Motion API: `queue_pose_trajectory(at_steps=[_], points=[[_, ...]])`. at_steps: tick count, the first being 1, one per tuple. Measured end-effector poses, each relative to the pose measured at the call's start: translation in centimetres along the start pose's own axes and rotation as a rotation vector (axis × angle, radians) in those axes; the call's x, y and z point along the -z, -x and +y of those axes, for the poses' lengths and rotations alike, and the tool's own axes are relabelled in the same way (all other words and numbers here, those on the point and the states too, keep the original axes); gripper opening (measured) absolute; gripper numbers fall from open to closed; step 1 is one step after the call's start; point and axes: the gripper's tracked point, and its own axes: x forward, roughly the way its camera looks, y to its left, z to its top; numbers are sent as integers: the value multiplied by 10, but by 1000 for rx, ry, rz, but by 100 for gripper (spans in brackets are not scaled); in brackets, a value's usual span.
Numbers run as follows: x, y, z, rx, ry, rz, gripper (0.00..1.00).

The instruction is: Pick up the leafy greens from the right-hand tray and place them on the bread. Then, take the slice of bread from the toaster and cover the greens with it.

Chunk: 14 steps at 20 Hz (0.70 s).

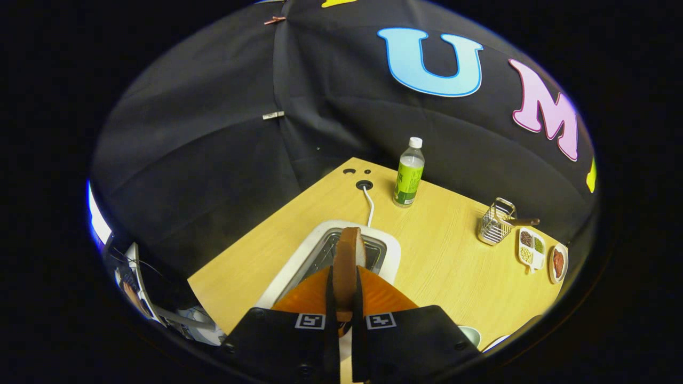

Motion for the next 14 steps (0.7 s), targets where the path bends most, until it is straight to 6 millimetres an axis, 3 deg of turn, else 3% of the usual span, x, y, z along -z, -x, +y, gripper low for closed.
queue_pose_trajectory(at_steps=[3, 8, 12, 14], points=[[-24, 21, -3, -22, -39, -50, 13], [-54, 56, -33, -12, -73, -125, 13], [-52, 83, -67, 13, -105, -153, 13], [-41, 94, -87, 30, -147, -156, 13]])
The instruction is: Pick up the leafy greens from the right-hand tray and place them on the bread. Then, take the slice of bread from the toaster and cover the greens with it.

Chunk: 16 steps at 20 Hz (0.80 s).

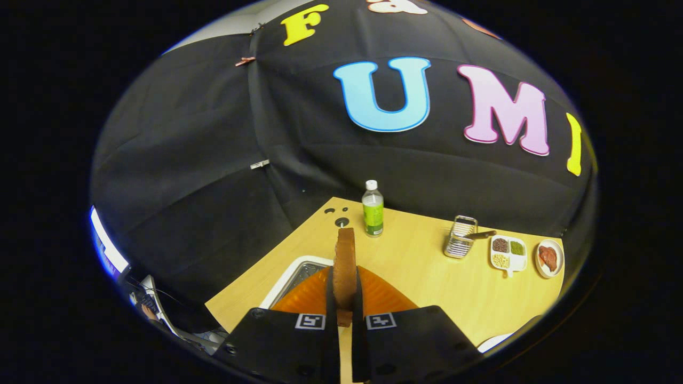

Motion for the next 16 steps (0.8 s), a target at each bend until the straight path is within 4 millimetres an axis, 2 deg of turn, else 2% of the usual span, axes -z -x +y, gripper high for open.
queue_pose_trajectory(at_steps=[4, 8, 12, 16], points=[[37, 20, -49, 57, -51, 54, 13], [74, 36, -89, 98, -129, 91, 13], [114, 45, -107, 109, -234, 143, 13], [153, 43, -118, 89, -326, 193, 13]])
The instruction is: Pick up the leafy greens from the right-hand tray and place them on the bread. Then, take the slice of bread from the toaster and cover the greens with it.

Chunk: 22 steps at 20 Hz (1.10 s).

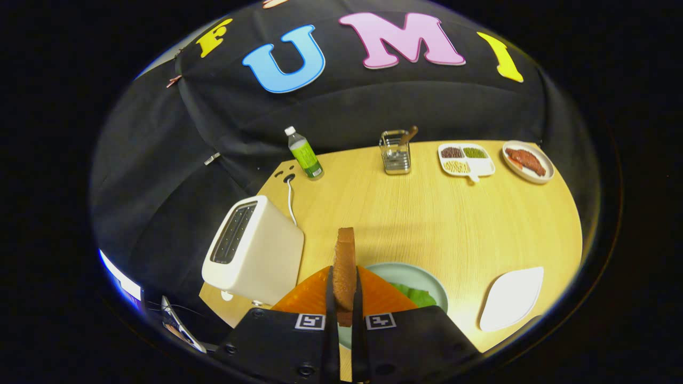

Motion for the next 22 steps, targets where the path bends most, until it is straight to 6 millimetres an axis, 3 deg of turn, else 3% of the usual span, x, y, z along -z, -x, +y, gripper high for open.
queue_pose_trajectory(at_steps=[5, 11, 16, 17, 18, 19, 20, 22], points=[[31, -8, -17, 14, -77, 31, 13], [50, -11, -56, 108, -126, 35, 17], [59, -13, -89, 205, -87, 38, 44], [60, -12, -95, 224, -66, 39, 56], [64, -12, -97, 235, -47, 44, 59], [68, -12, -98, 240, -33, 54, 72], [71, -10, -98, 245, -26, 62, 79], [64, -4, -97, 255, -11, 31, 88]])
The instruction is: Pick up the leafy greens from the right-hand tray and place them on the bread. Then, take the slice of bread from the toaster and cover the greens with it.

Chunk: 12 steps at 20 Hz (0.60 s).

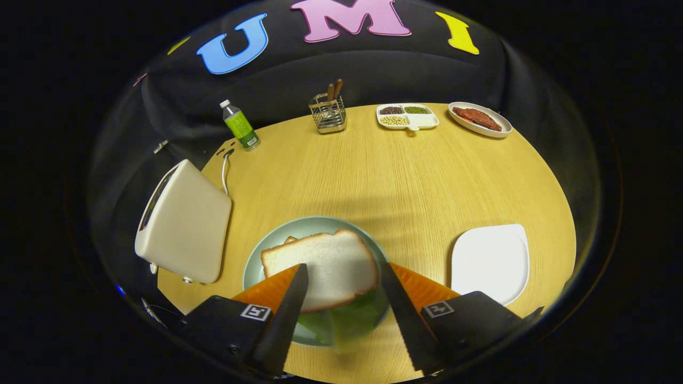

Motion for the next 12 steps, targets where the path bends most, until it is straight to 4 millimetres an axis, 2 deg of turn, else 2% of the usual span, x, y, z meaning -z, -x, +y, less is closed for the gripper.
queue_pose_trajectory(at_steps=[1, 4, 6, 12], points=[[-7, 6, -1, 5, 10, -26, 100], [-32, 29, -5, 32, 55, -121, 99], [-56, 49, -15, 54, 87, -199, 99], [-138, 130, -40, 83, 90, -440, 99]])
